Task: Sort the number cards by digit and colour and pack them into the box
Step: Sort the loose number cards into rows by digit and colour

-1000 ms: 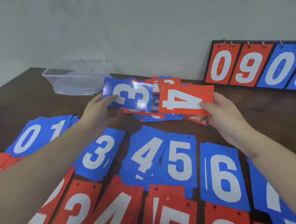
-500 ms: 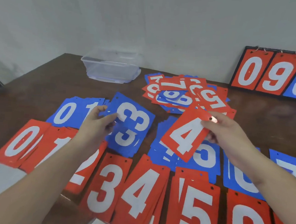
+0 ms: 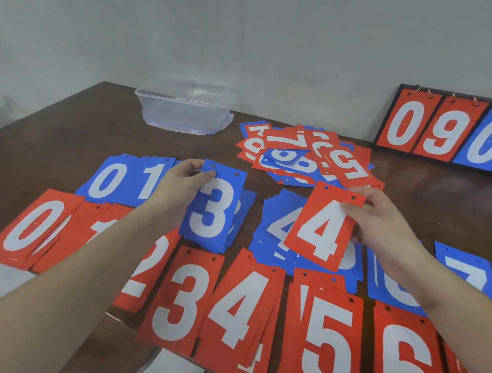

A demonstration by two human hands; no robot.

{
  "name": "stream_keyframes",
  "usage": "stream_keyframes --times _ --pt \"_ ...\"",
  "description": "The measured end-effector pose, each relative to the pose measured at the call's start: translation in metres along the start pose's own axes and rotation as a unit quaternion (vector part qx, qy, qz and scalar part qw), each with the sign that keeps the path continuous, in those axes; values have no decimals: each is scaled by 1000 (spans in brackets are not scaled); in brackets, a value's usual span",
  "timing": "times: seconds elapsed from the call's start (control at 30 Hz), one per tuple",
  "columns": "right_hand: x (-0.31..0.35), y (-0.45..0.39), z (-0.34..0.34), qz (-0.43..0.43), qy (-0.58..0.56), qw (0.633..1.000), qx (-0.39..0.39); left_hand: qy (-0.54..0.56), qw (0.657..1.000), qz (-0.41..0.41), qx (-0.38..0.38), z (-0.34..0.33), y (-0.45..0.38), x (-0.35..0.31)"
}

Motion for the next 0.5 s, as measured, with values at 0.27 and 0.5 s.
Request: stream_keyframes --times 0.27,0.5 --pt "-3 15 10 -12 10 1000 -4 -429 885 -162 82 -26 -30 18" --pt "-2 33 15 -31 40 998 44 -490 833 -246 72 -32 -20 12"
Point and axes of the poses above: each hand's wrist, its own y-axis away from the middle knuckle, its own z-axis out of the back of the hand, x = y × z, the point moved 4 cm from there along -y, towards the middle knuckle, and after that the axes turned 9 degrees about -z, right-handed, at the moved point
